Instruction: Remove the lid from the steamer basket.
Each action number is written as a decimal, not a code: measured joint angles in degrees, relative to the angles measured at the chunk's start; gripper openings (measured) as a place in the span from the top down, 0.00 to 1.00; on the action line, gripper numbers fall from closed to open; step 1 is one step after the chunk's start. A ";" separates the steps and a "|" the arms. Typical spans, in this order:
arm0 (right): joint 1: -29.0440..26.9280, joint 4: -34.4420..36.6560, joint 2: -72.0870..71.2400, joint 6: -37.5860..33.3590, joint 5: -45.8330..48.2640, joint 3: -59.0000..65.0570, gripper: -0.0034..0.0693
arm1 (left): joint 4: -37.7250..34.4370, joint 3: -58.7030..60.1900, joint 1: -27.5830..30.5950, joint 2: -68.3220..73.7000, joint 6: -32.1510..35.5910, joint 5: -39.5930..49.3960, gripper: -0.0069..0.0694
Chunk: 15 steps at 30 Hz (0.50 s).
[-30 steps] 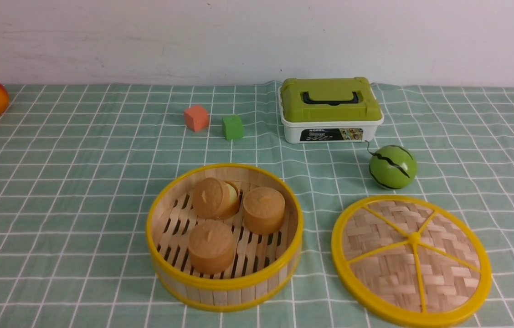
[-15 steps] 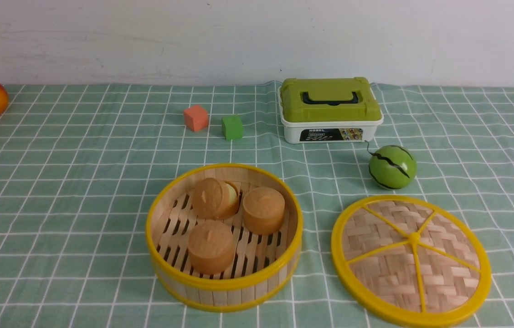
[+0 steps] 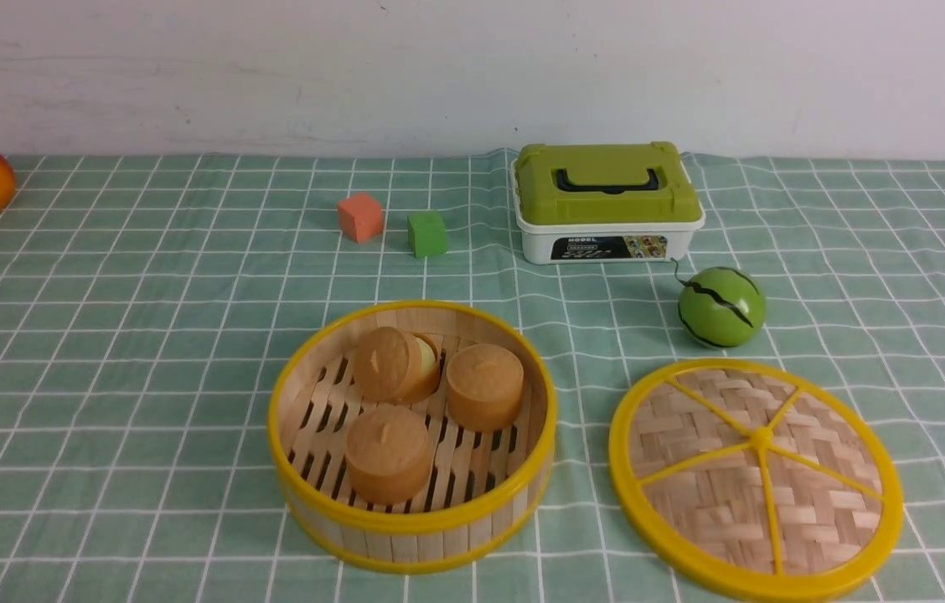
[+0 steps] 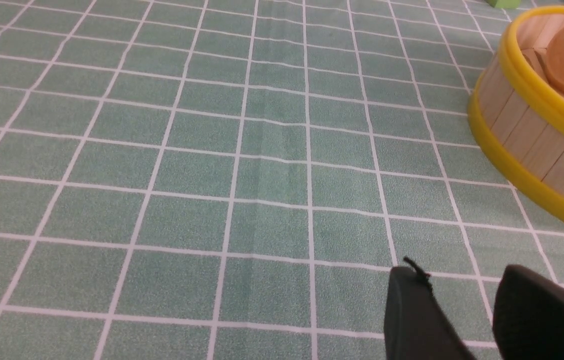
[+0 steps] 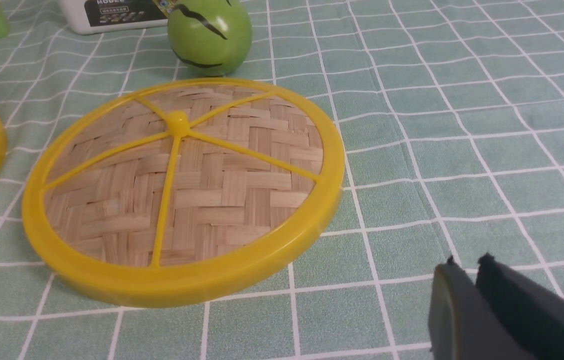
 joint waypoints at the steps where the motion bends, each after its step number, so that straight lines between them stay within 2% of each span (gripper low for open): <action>1: 0.00 0.00 0.00 0.00 0.00 0.00 0.90 | 0.00 0.00 0.00 0.00 0.00 0.00 0.60; 15: 0.00 0.00 0.00 0.00 0.00 0.00 0.87 | 0.00 0.00 0.00 0.00 0.00 0.00 0.60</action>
